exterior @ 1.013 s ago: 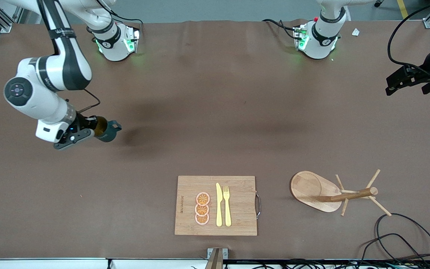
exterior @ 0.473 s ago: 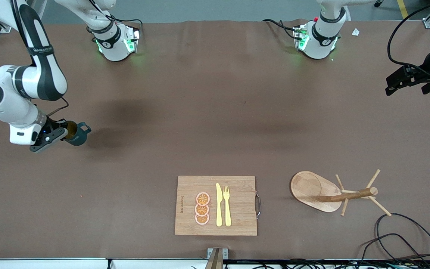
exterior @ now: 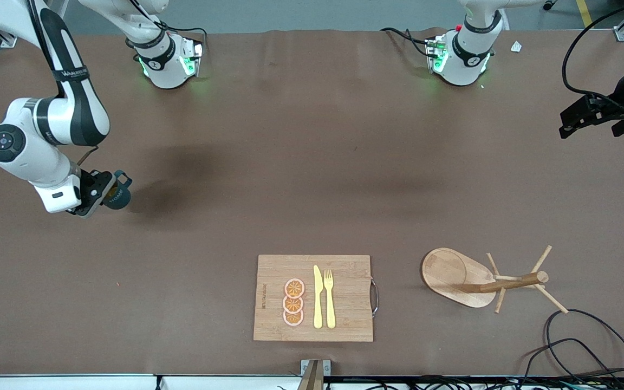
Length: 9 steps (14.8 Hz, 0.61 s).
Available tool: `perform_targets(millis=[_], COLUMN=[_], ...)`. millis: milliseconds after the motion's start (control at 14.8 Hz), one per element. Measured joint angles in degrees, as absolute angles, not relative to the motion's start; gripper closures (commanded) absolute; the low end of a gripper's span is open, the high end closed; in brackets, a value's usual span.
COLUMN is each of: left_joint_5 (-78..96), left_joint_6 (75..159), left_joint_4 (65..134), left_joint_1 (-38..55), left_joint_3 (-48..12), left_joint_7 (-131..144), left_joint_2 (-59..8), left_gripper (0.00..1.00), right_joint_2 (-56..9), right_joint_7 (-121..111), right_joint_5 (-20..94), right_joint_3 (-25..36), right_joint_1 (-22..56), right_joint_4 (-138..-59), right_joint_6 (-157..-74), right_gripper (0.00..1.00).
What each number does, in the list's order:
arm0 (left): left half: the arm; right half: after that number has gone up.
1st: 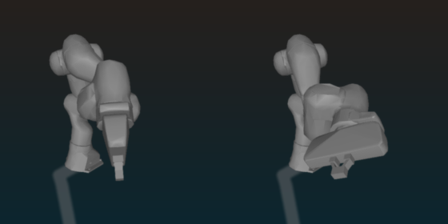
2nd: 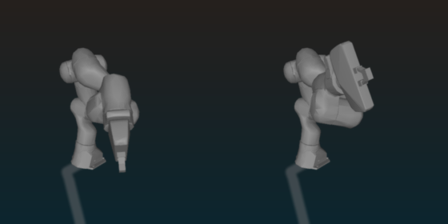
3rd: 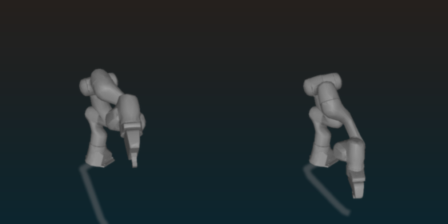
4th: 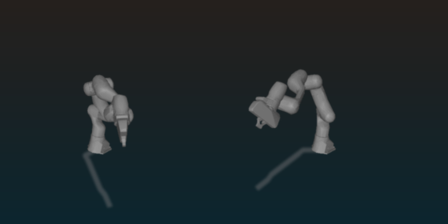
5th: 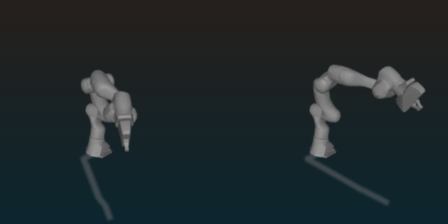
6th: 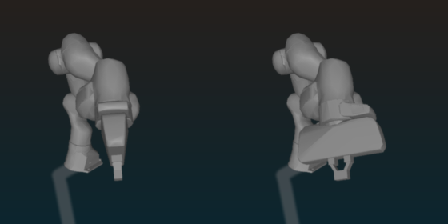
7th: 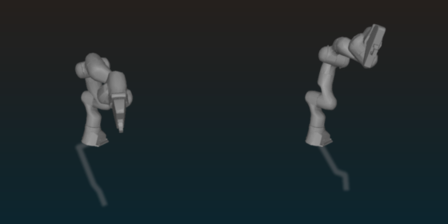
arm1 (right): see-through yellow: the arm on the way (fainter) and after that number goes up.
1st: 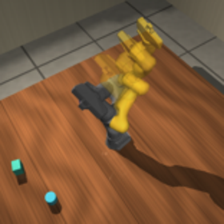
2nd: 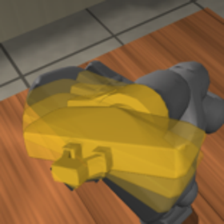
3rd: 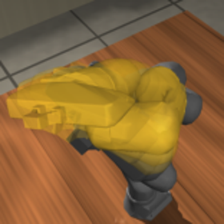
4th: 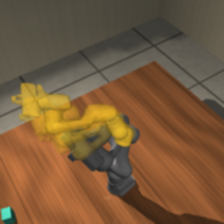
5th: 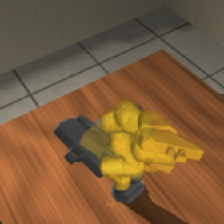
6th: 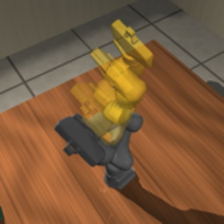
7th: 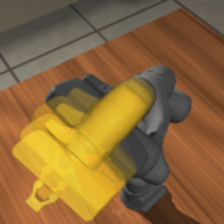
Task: Transfer cup from left to right arm and place
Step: 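Carry the mug further and lower it toward the table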
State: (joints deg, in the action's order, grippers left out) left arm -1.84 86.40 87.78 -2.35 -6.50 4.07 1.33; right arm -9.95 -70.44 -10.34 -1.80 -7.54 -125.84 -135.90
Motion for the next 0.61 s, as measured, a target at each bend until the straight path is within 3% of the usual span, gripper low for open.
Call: perform_targets(millis=[608], left_joint_5=[-1.8], left_joint_6=[86.4], left_joint_4=[87.9], left_joint_1=[-2.3], left_joint_3=[-6.5], left_joint_7=[4.1], left_joint_2=[1.3], left_gripper=[0.00], right_joint_2=[-12.2], right_joint_7=[-92.9], right_joint_5=[-5.9], right_joint_3=[-1.8], right_joint_1=[-7.5], right_joint_4=[-126.1], right_joint_6=[-141.2], right_gripper=[1.00])
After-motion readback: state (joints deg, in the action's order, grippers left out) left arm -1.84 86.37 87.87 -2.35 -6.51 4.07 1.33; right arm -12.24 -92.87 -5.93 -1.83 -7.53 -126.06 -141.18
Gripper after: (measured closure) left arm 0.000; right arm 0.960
